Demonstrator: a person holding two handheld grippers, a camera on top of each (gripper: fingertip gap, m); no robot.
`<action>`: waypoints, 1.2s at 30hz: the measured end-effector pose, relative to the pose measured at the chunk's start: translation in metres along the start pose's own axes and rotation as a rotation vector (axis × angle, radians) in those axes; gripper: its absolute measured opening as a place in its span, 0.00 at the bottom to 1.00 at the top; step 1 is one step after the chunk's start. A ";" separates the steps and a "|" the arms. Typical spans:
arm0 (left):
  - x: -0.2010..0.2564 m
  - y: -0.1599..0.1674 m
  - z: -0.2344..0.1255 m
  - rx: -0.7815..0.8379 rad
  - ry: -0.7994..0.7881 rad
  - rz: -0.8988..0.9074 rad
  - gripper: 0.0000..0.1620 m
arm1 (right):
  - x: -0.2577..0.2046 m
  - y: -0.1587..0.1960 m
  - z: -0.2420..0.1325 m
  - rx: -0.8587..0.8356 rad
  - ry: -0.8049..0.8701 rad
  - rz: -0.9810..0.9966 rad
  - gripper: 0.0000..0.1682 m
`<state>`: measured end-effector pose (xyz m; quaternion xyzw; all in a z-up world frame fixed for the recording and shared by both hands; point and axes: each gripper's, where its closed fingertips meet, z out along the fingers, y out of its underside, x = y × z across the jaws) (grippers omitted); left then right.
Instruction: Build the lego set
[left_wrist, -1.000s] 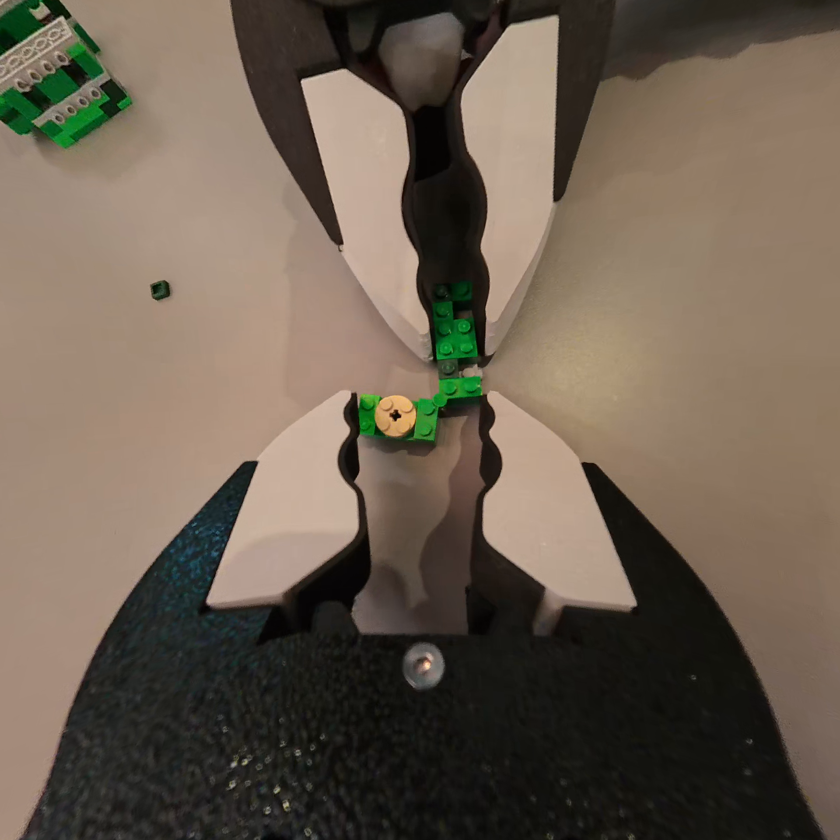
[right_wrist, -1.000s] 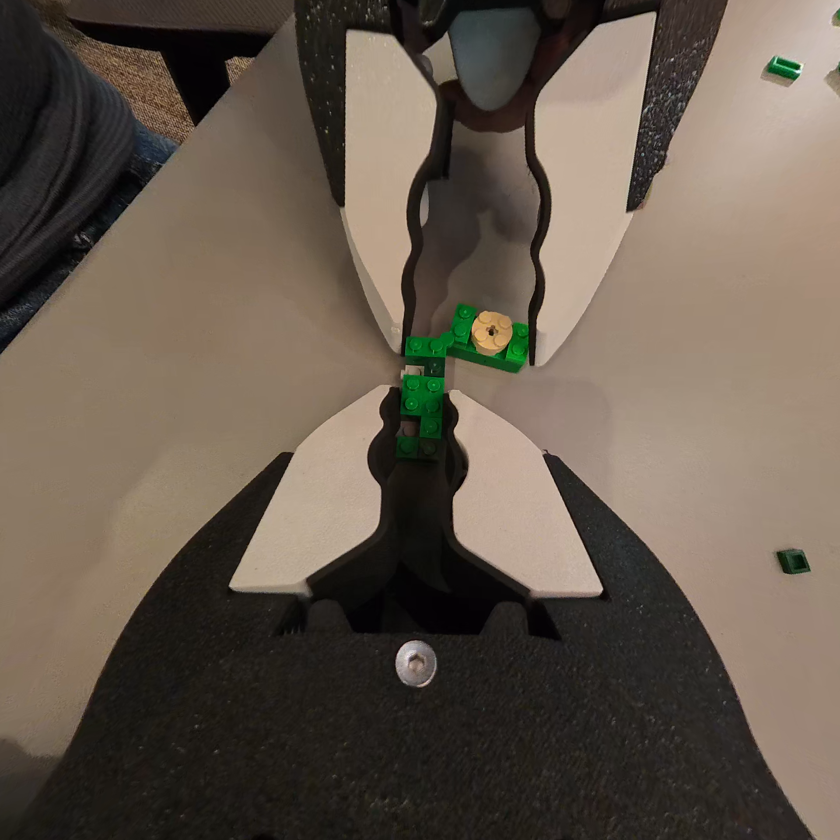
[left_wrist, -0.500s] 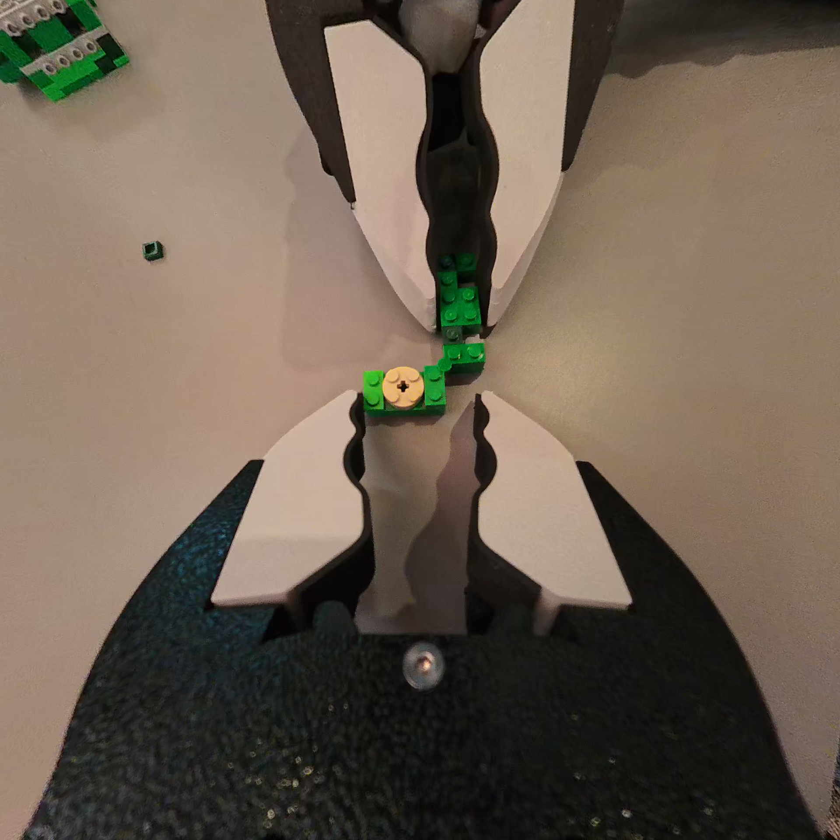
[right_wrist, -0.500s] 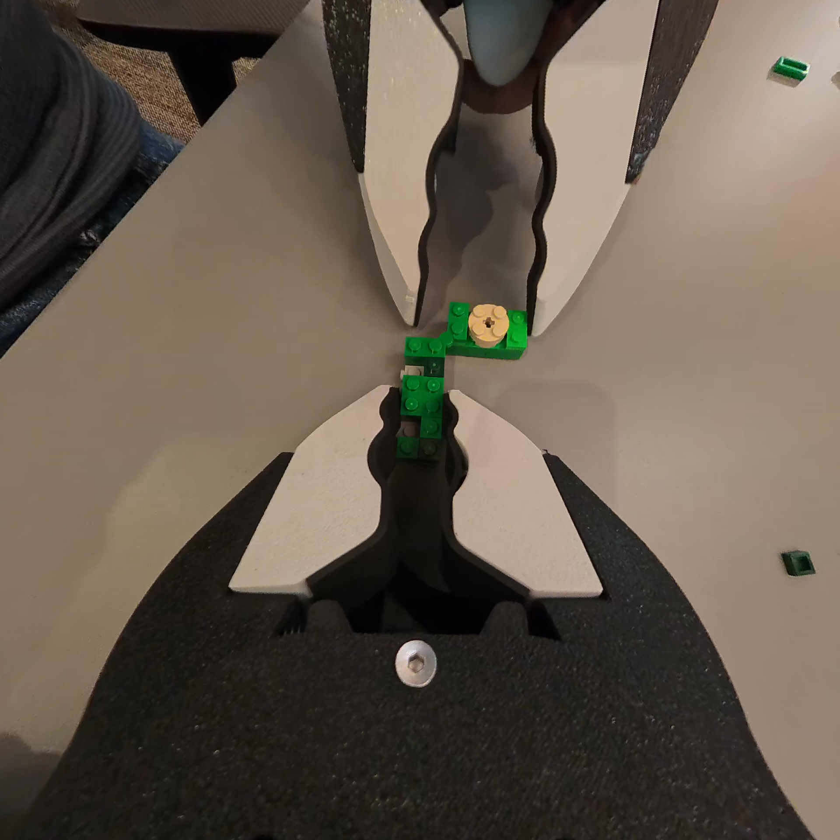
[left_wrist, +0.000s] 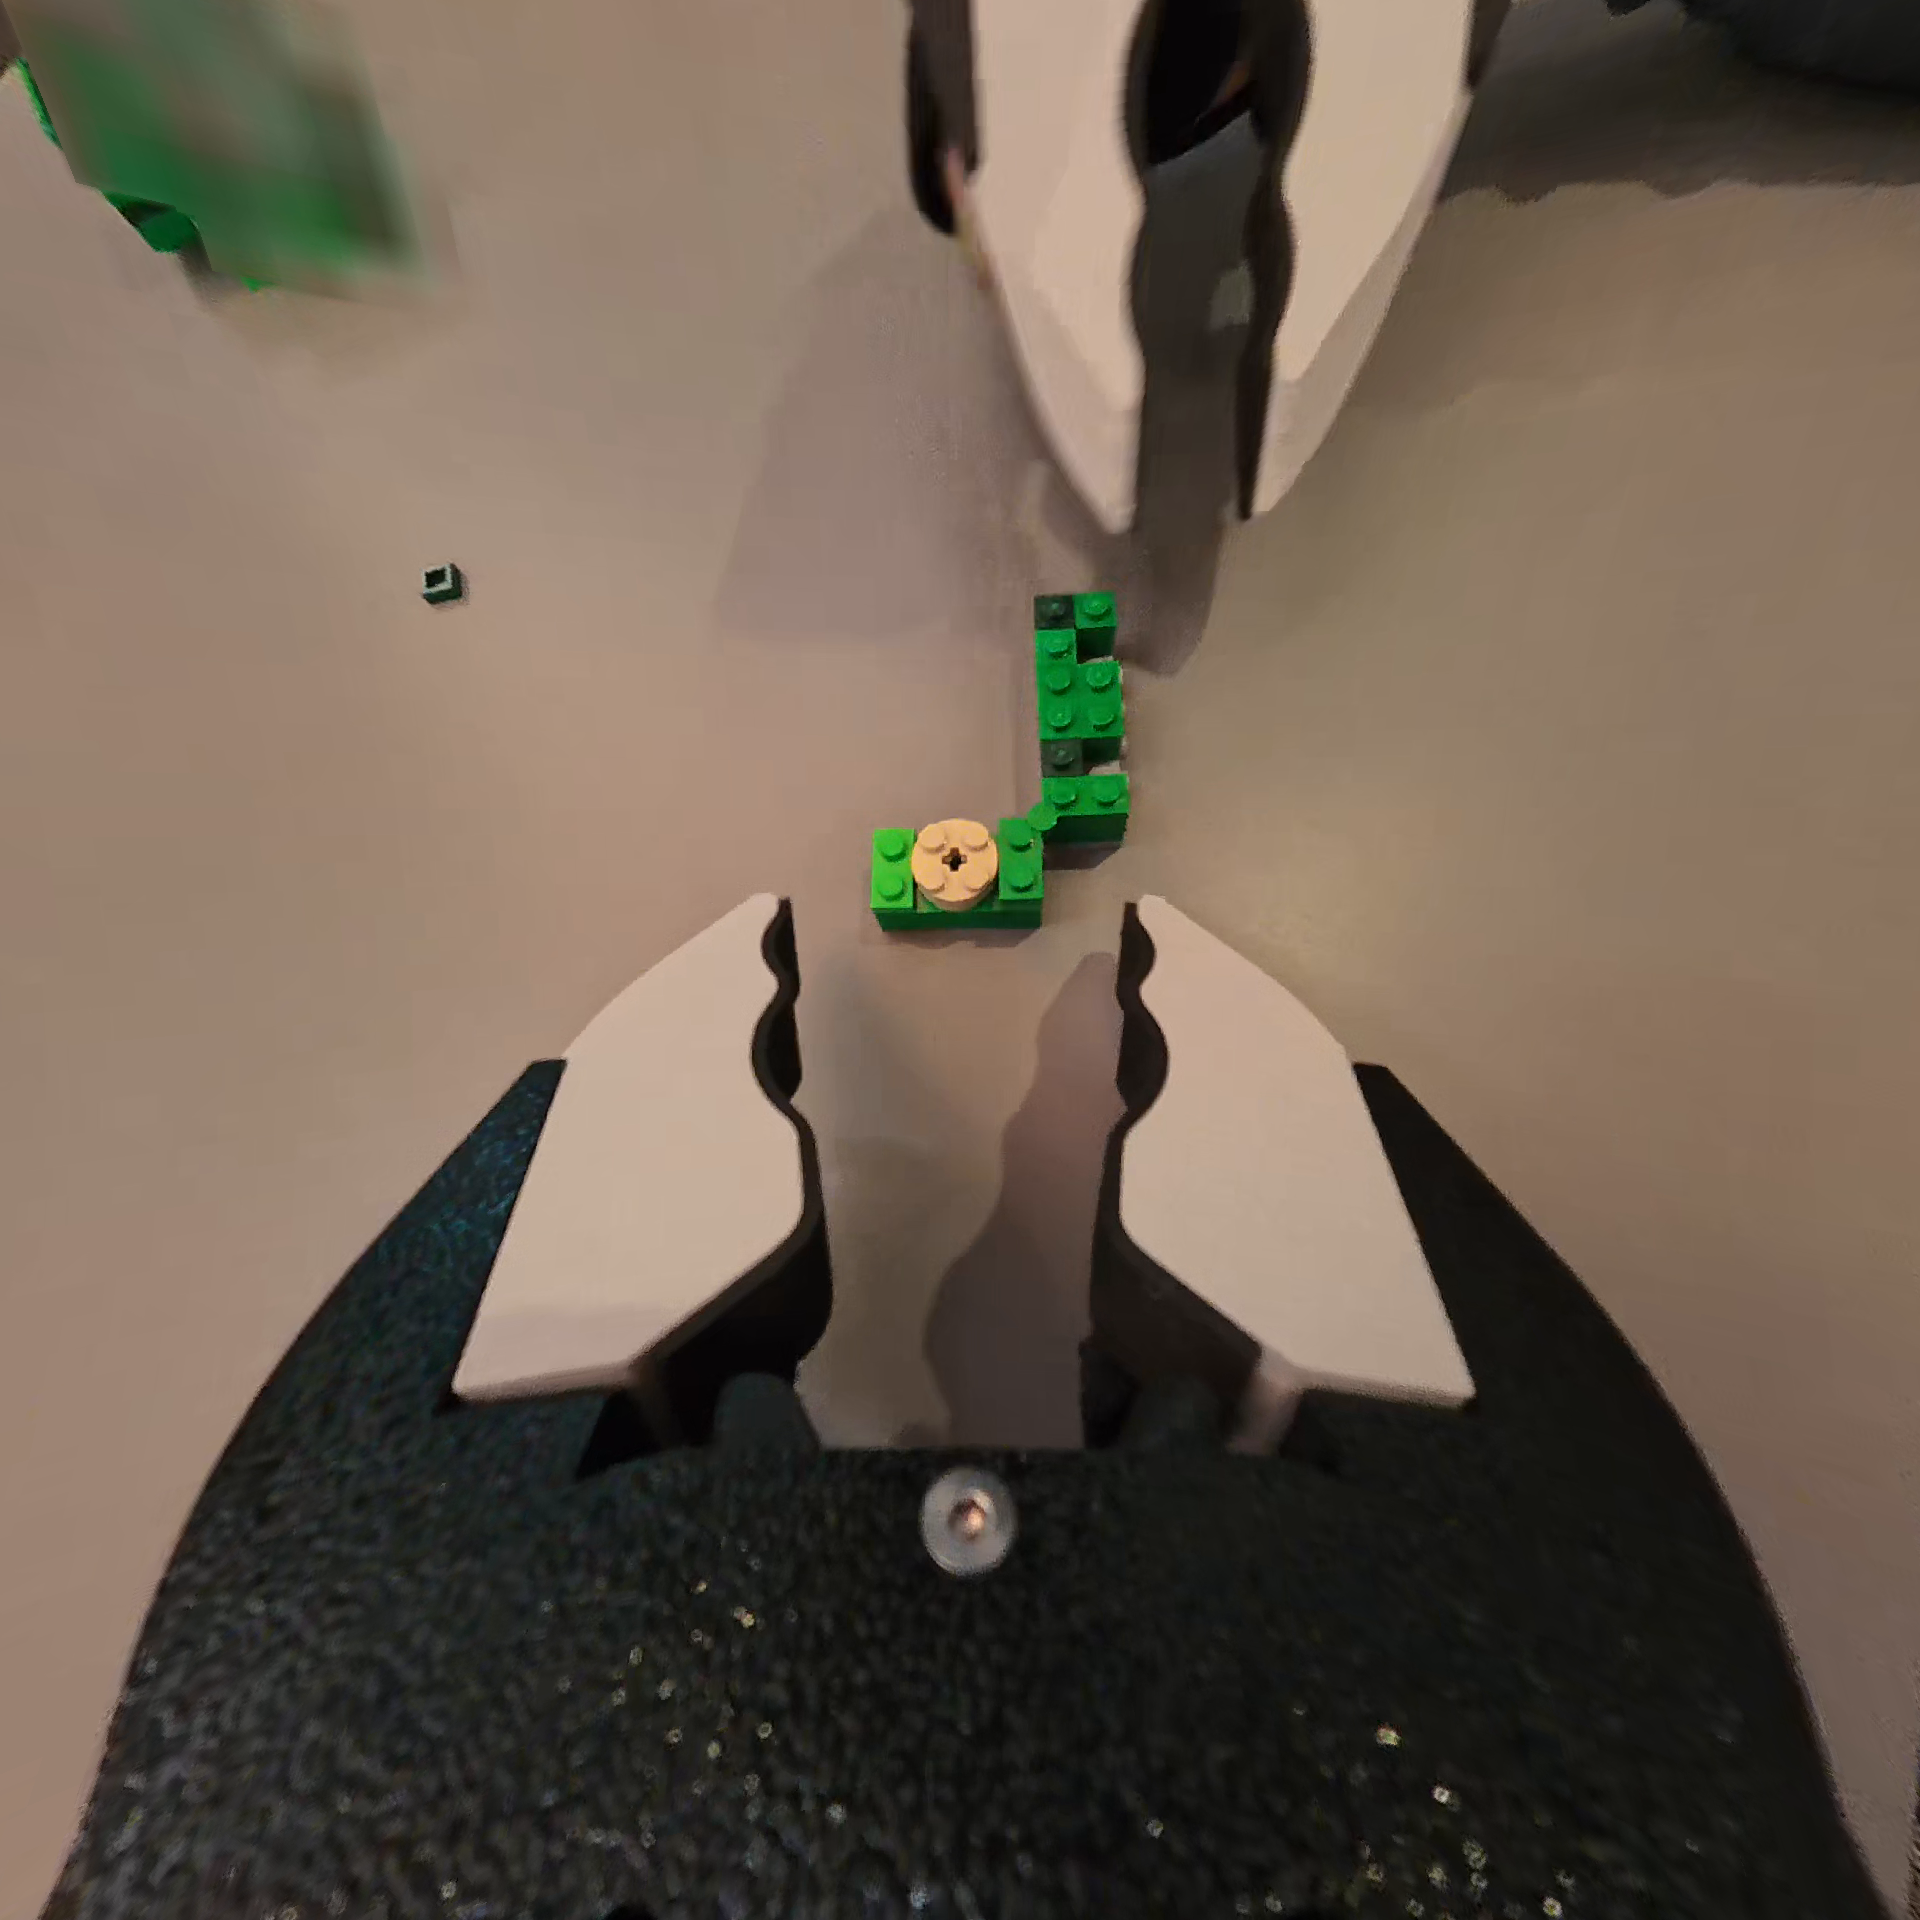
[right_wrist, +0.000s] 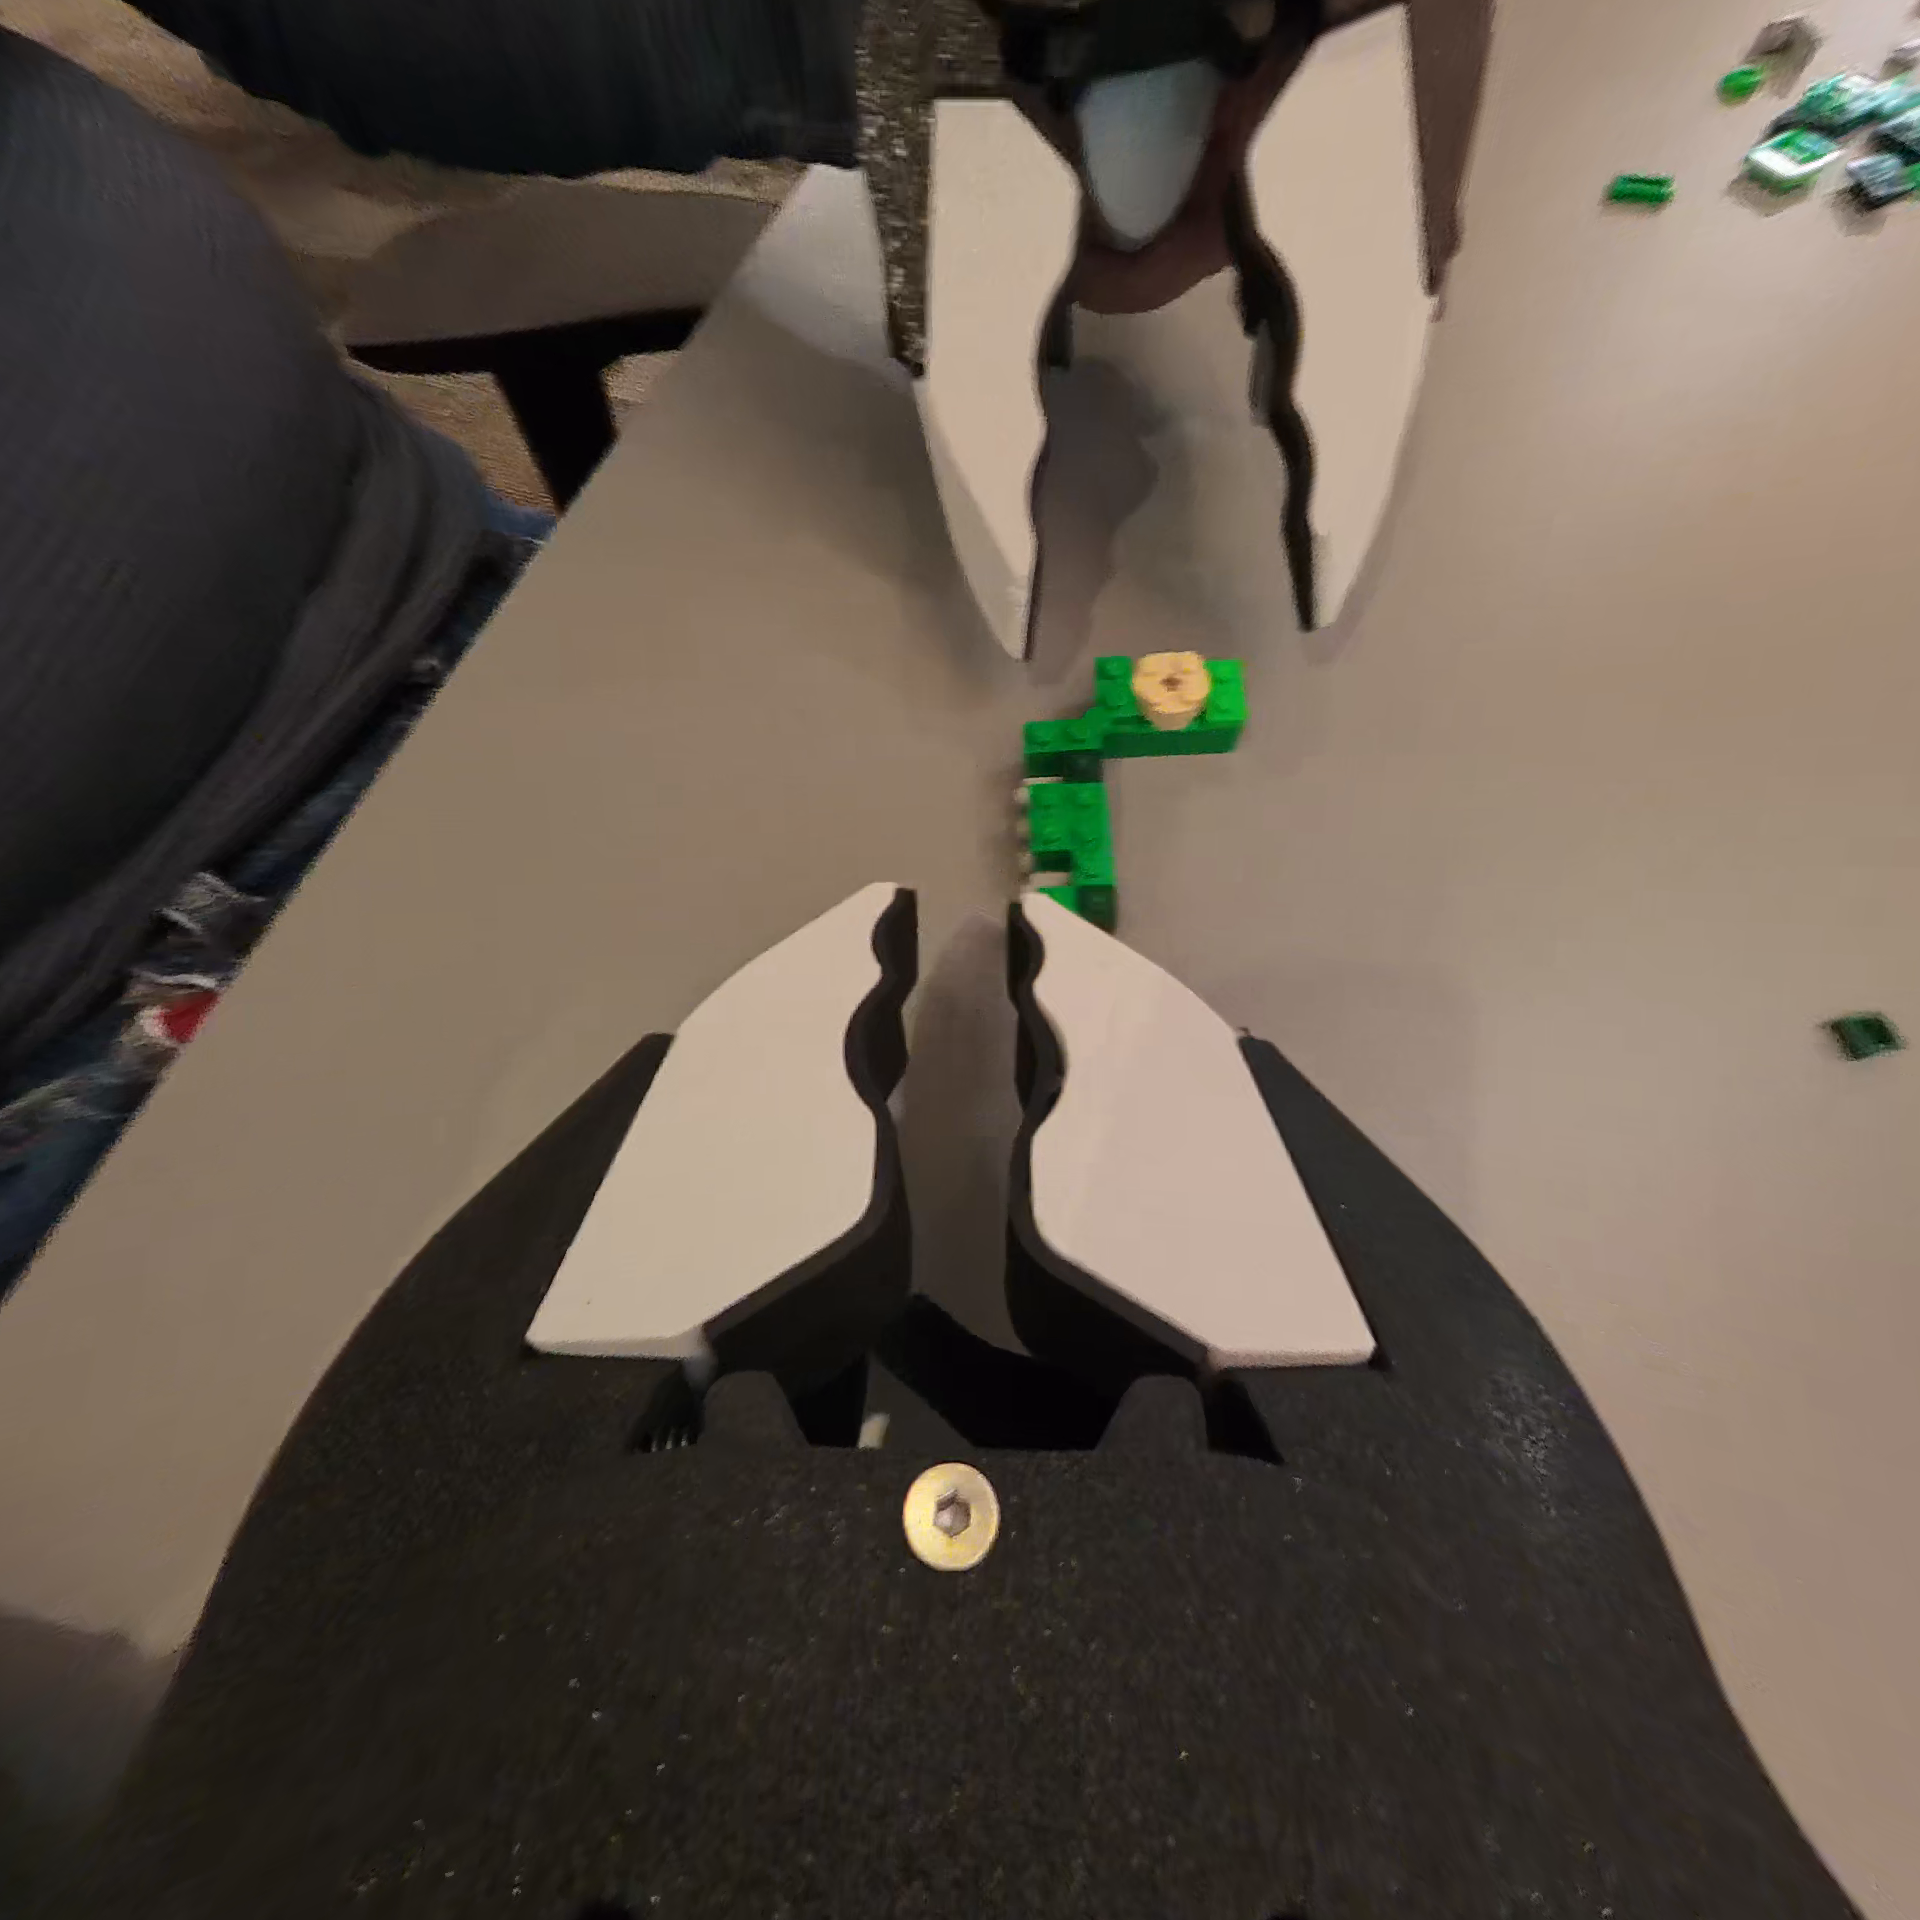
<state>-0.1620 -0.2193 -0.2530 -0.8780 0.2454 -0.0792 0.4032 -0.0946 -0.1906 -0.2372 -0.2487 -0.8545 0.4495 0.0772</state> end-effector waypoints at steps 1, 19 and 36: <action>0.001 0.001 0.002 -0.006 0.008 -0.005 0.37 | -0.006 0.000 0.002 -0.002 -0.012 0.014 0.07; 0.036 0.000 -0.001 -0.022 0.002 -0.008 0.37 | 0.061 0.011 -0.010 -0.028 0.498 0.027 0.02; -0.142 -0.028 -0.059 0.438 -0.862 -0.160 0.37 | 0.117 0.000 -0.135 0.379 1.380 -0.003 0.11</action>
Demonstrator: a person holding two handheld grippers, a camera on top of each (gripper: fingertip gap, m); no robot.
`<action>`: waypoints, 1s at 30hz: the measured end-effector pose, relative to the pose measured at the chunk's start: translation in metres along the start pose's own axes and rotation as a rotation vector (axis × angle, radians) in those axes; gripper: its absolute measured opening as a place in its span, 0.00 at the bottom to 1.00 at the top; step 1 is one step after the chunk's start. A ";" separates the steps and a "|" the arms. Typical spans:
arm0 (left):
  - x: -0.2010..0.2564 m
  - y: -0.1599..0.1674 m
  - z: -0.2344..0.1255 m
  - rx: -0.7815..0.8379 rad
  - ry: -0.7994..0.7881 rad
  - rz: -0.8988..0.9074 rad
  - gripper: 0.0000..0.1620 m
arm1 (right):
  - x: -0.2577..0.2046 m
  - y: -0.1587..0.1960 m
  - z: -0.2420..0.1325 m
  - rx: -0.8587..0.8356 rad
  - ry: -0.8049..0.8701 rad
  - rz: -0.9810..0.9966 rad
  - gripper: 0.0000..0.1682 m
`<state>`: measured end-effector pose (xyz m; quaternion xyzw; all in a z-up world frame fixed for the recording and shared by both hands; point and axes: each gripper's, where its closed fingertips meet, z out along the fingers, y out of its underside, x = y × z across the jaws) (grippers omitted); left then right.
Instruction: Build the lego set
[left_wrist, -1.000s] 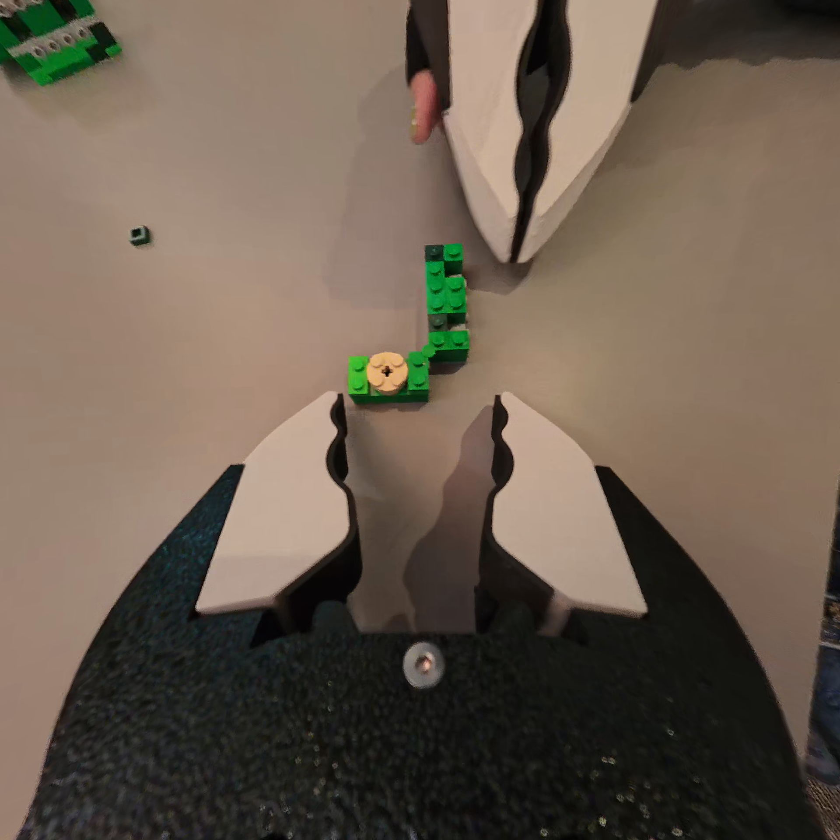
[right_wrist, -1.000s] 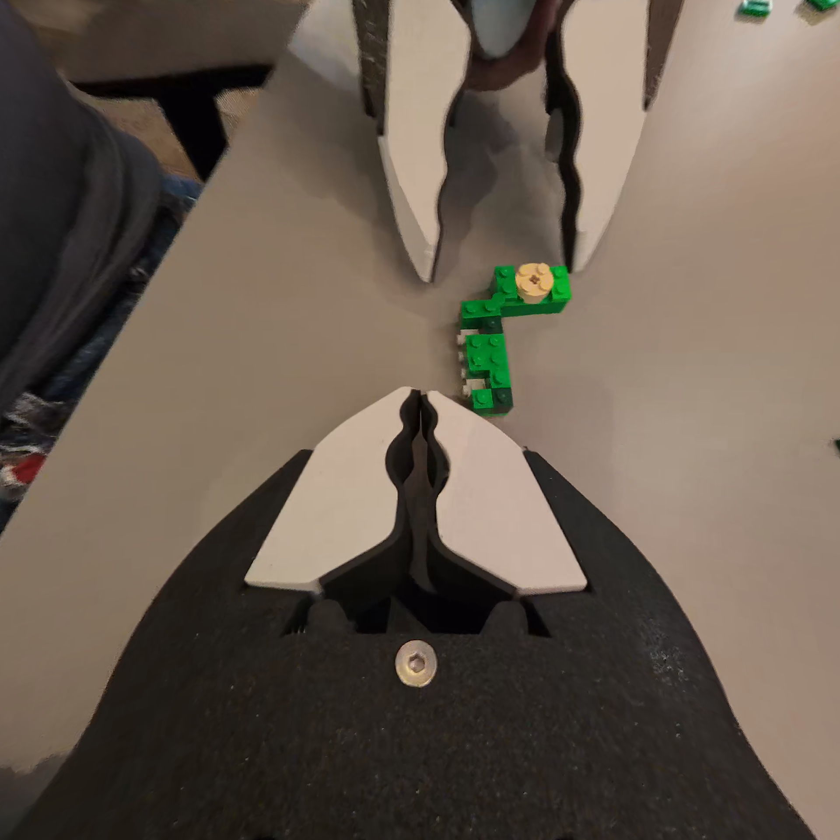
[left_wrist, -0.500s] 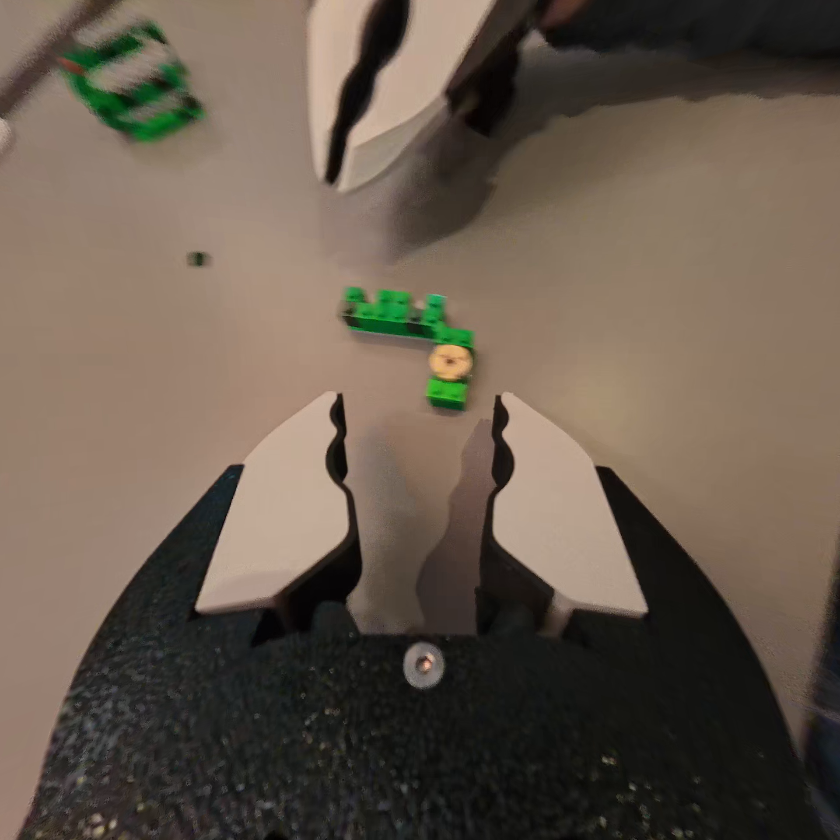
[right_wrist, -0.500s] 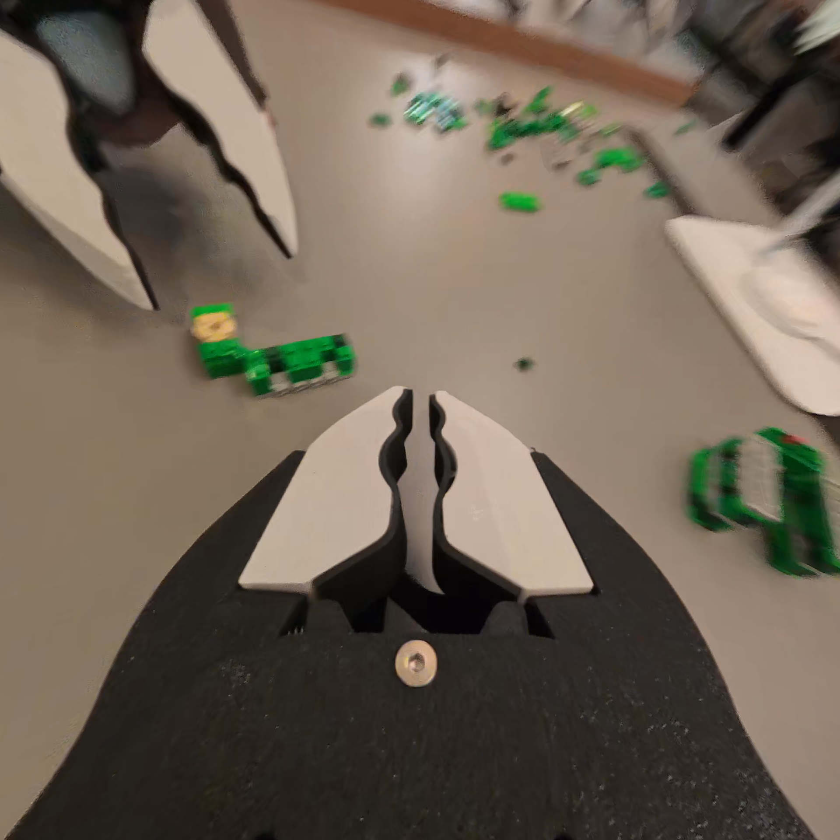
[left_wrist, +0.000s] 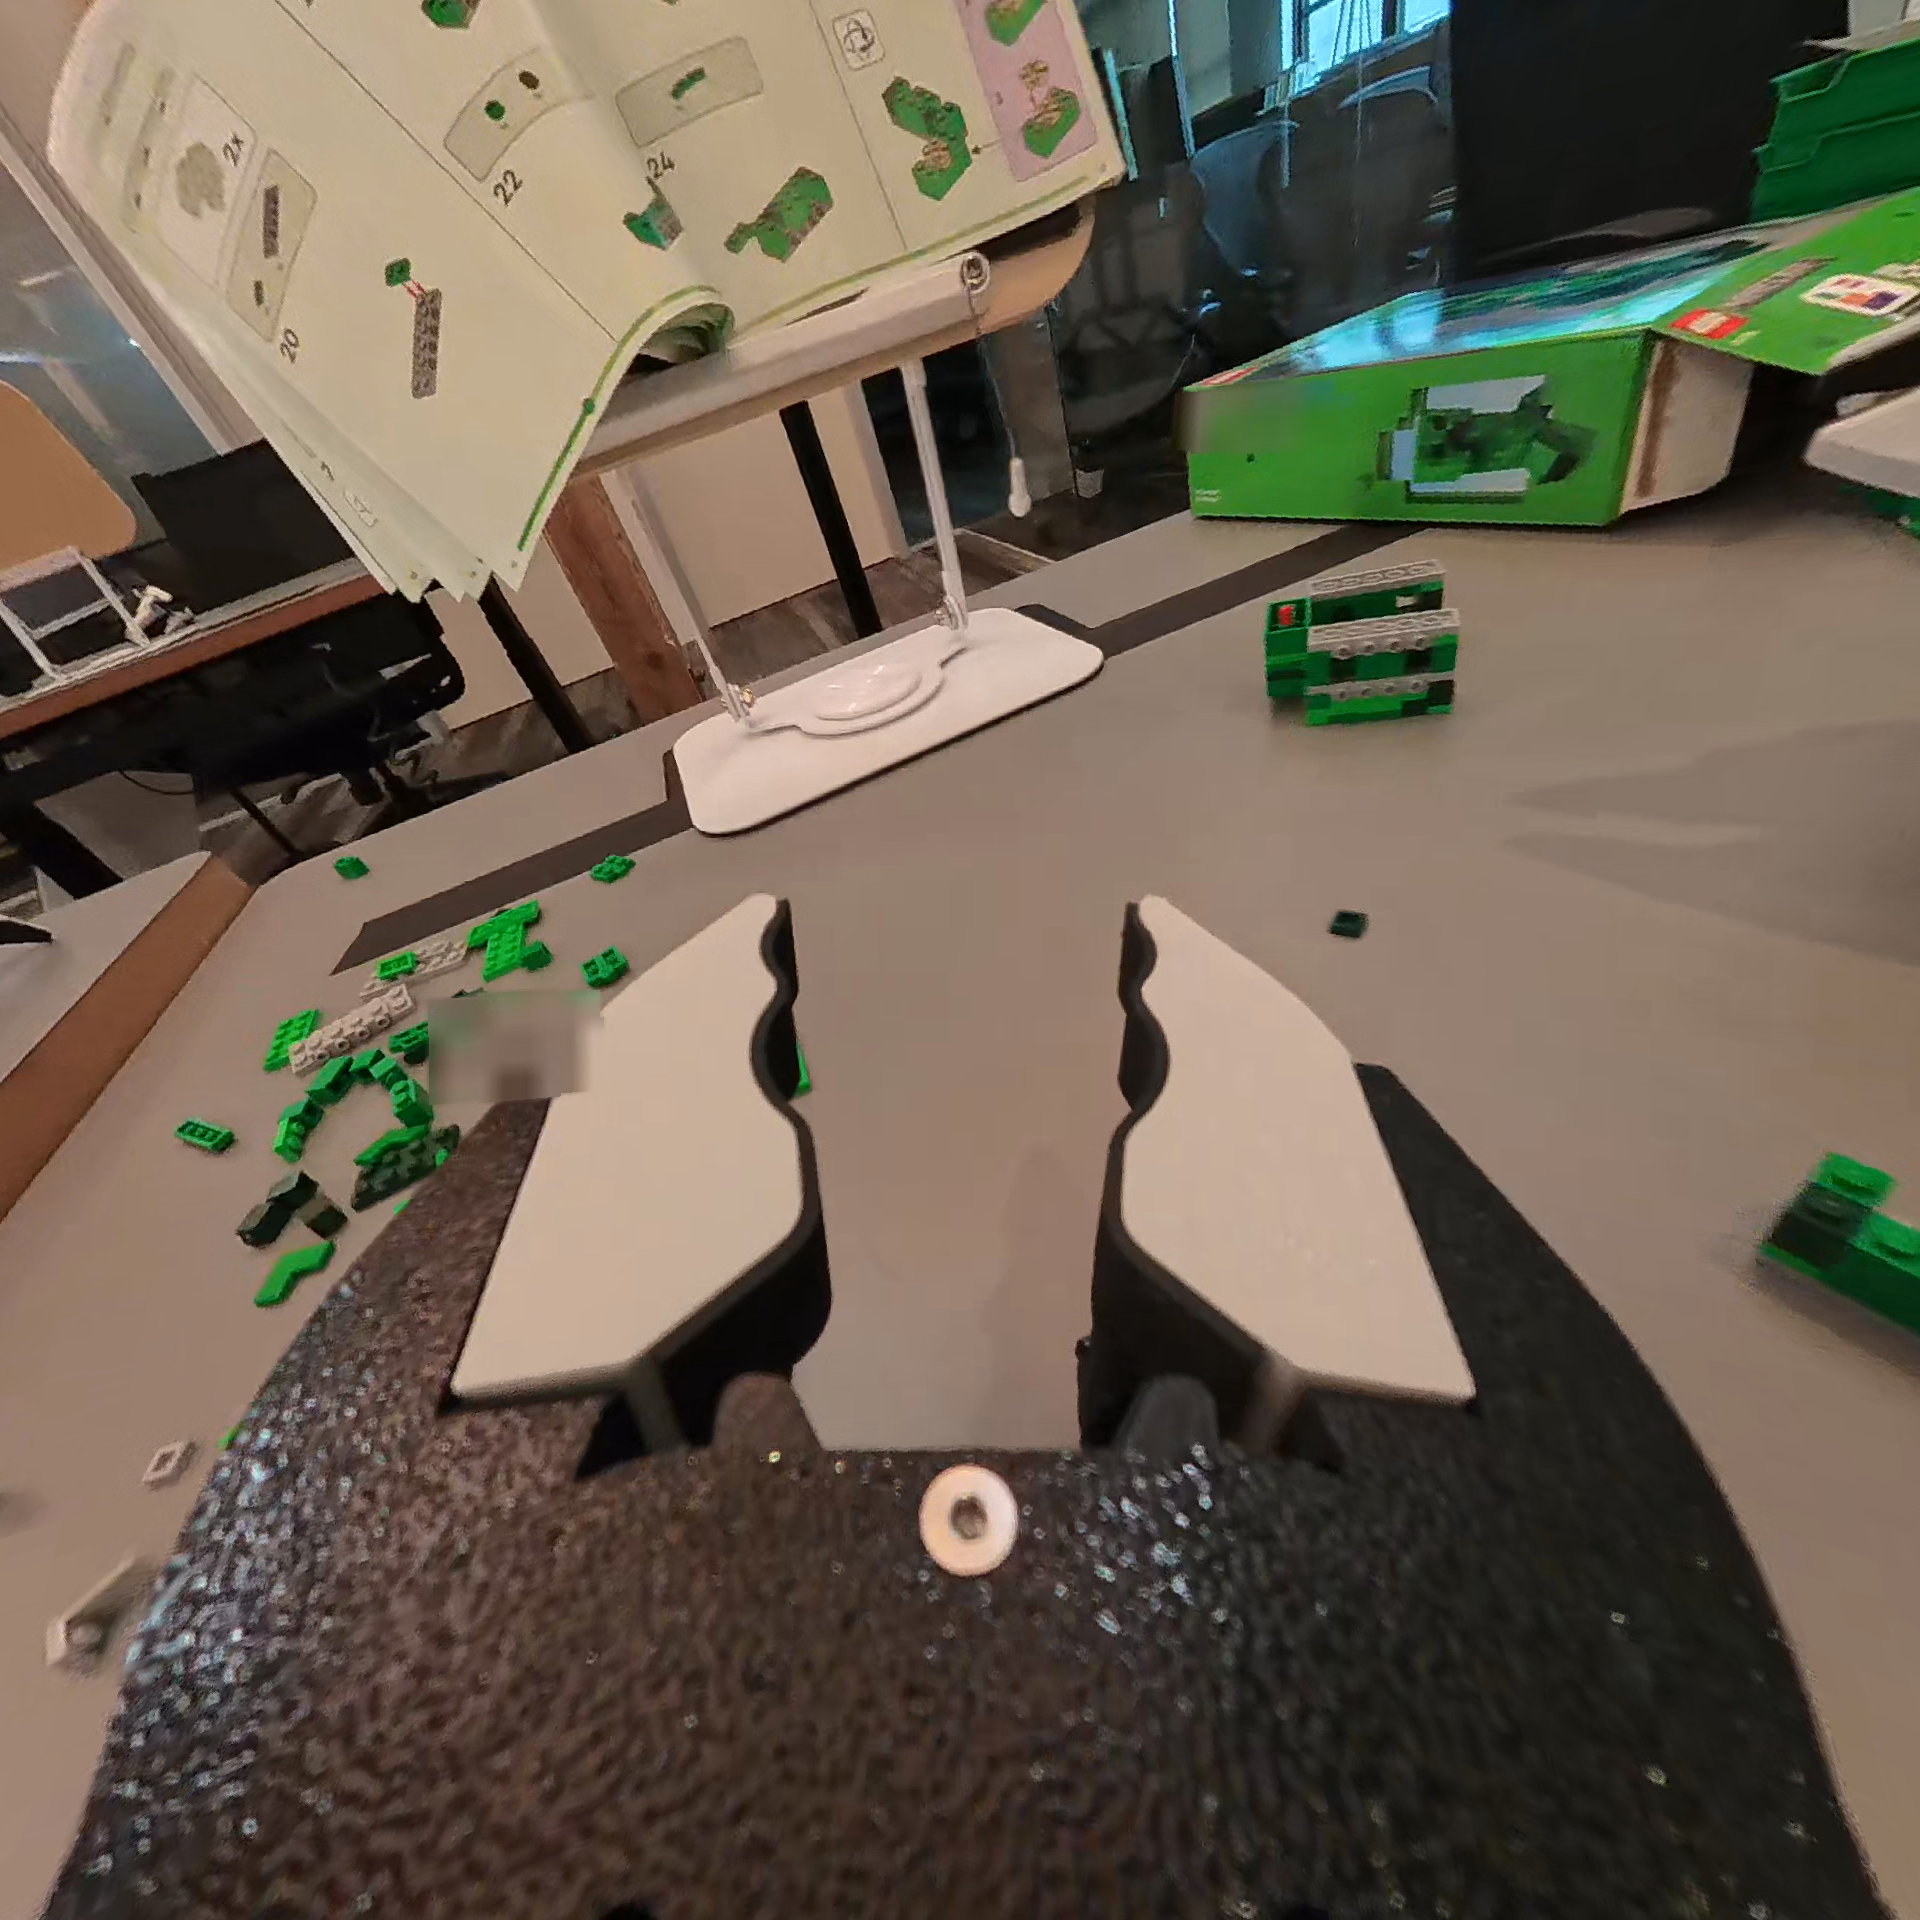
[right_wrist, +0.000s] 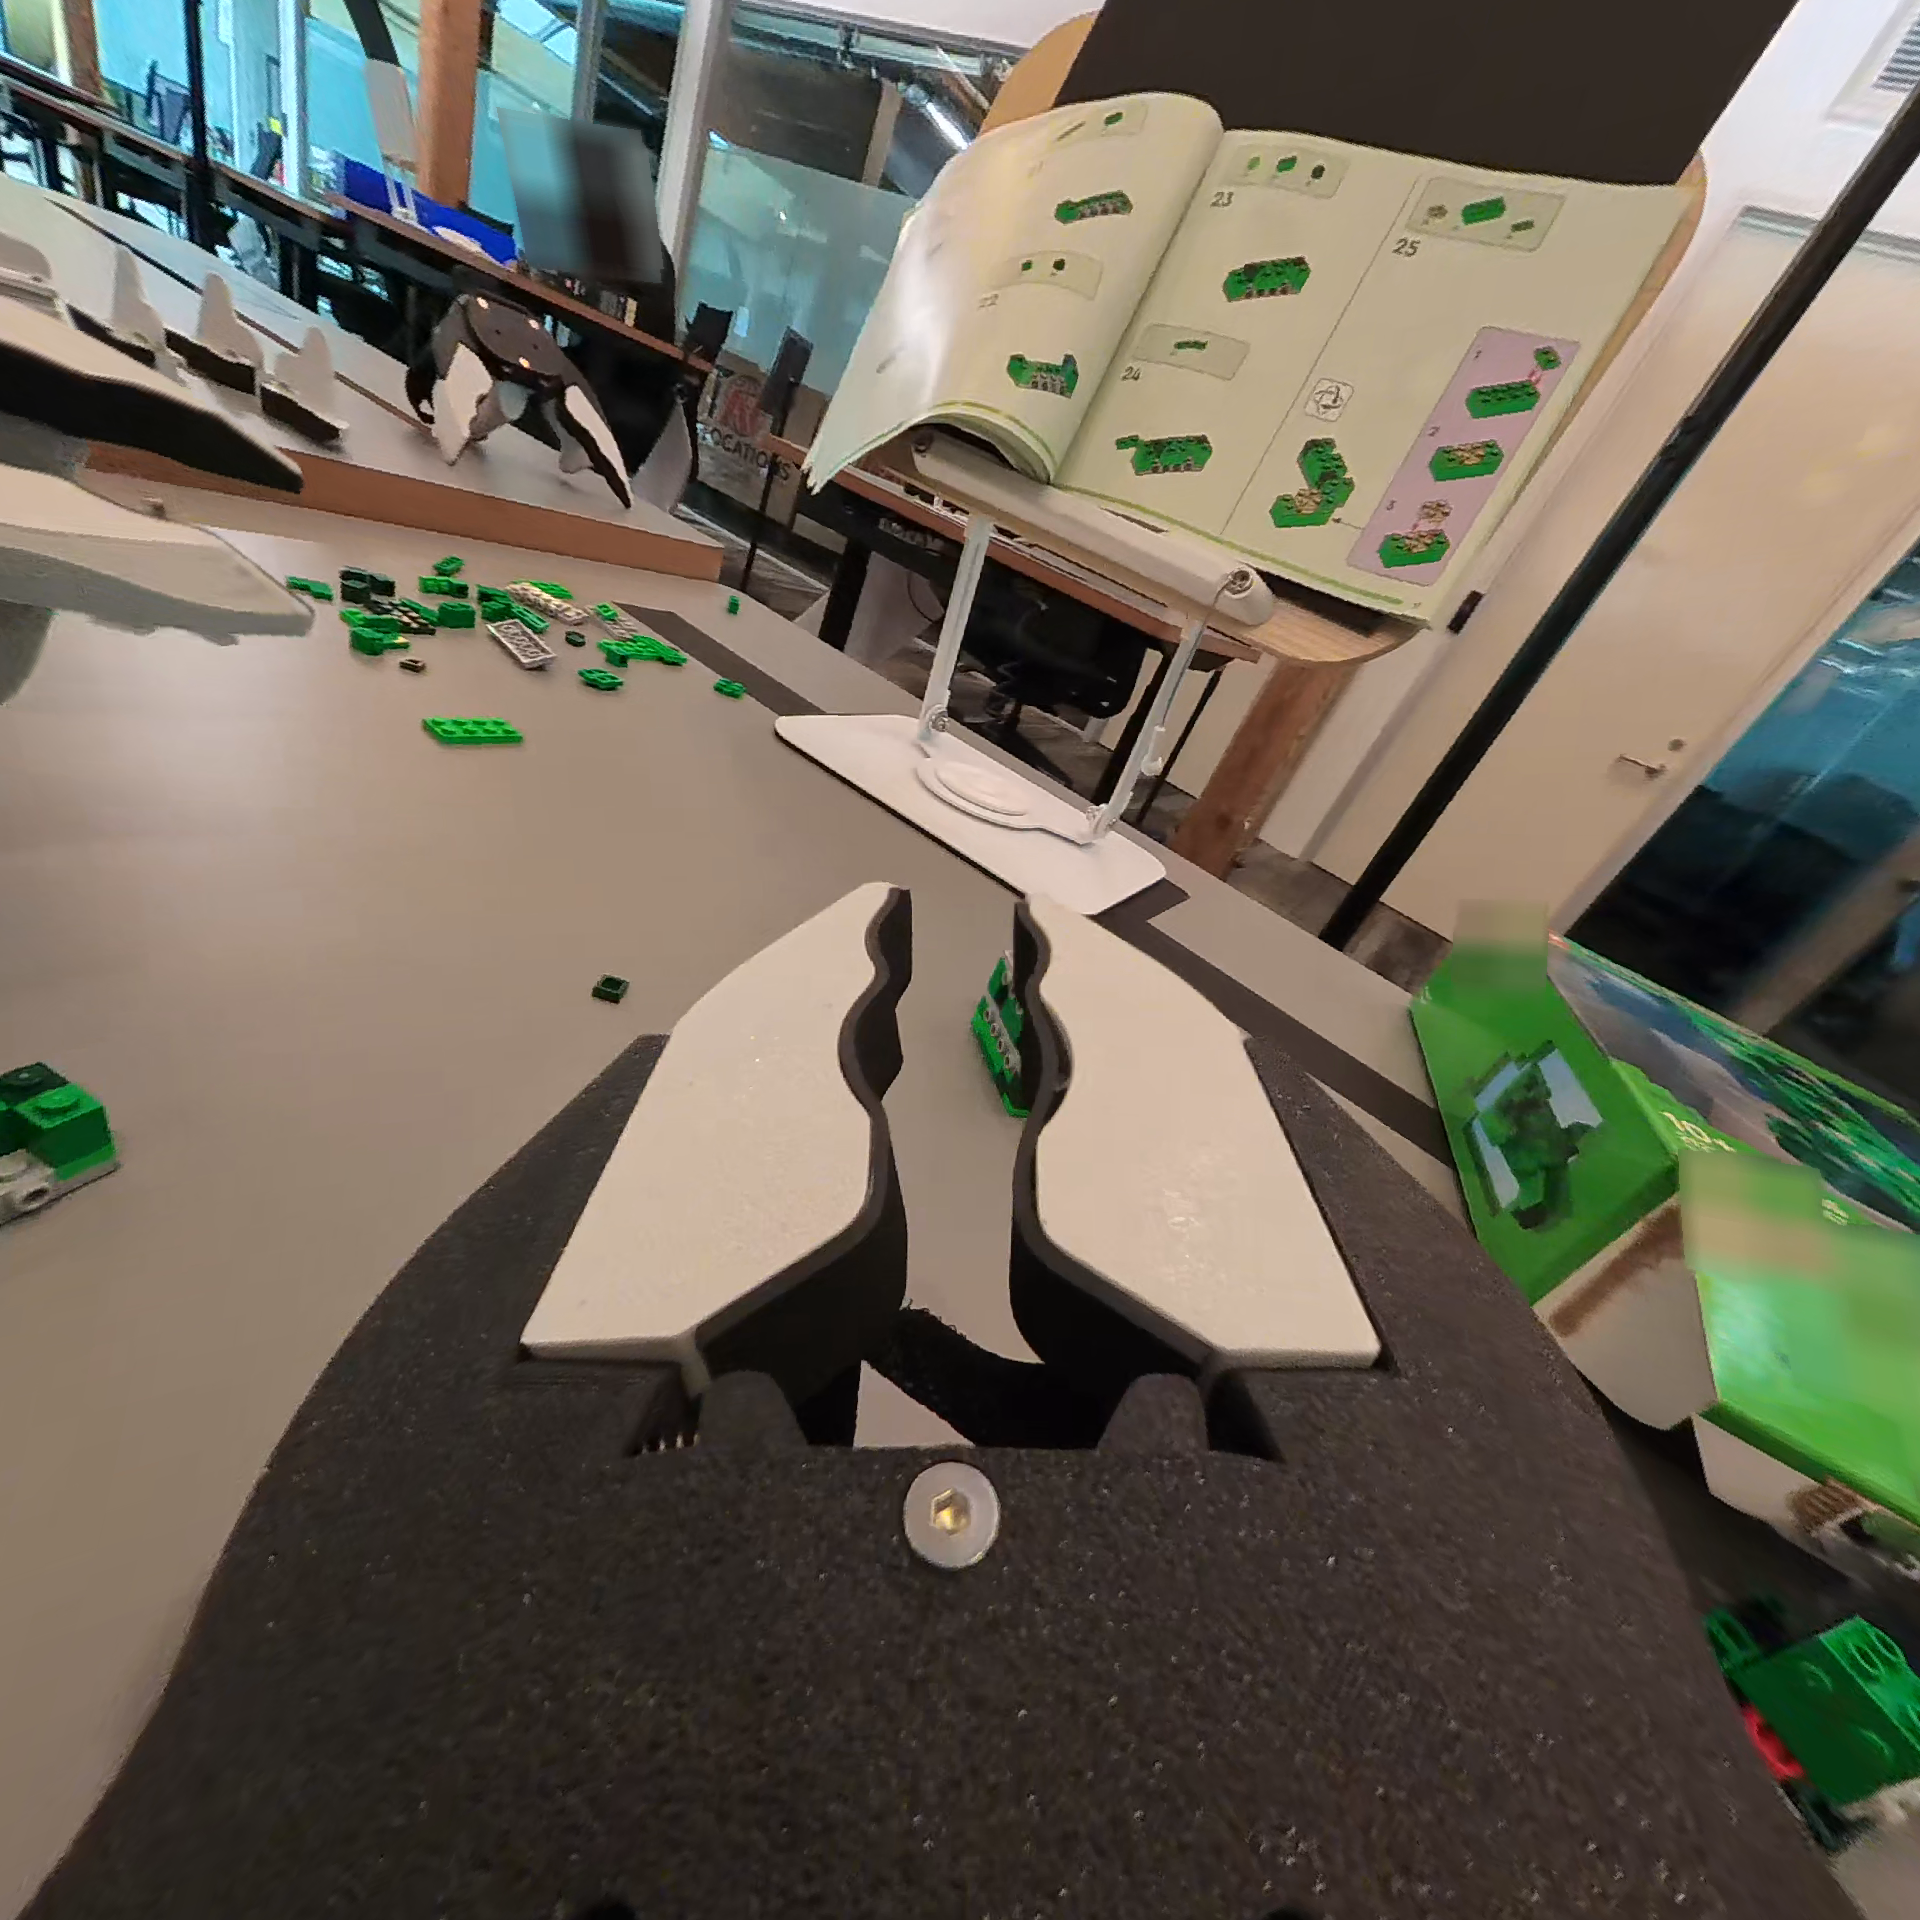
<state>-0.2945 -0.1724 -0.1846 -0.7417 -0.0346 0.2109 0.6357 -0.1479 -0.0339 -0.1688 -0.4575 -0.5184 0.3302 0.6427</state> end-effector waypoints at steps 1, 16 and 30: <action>-0.002 -0.001 0.003 0.009 -0.006 0.003 0.36 | 0.002 0.000 0.000 -0.001 0.009 0.008 0.11; -0.036 -0.020 0.067 0.132 -0.151 -0.083 0.36 | 0.016 -0.013 0.065 0.099 0.152 0.138 0.11; -0.036 -0.028 0.109 0.174 -0.060 -0.179 0.33 | 0.022 -0.018 0.121 0.155 0.201 0.196 0.10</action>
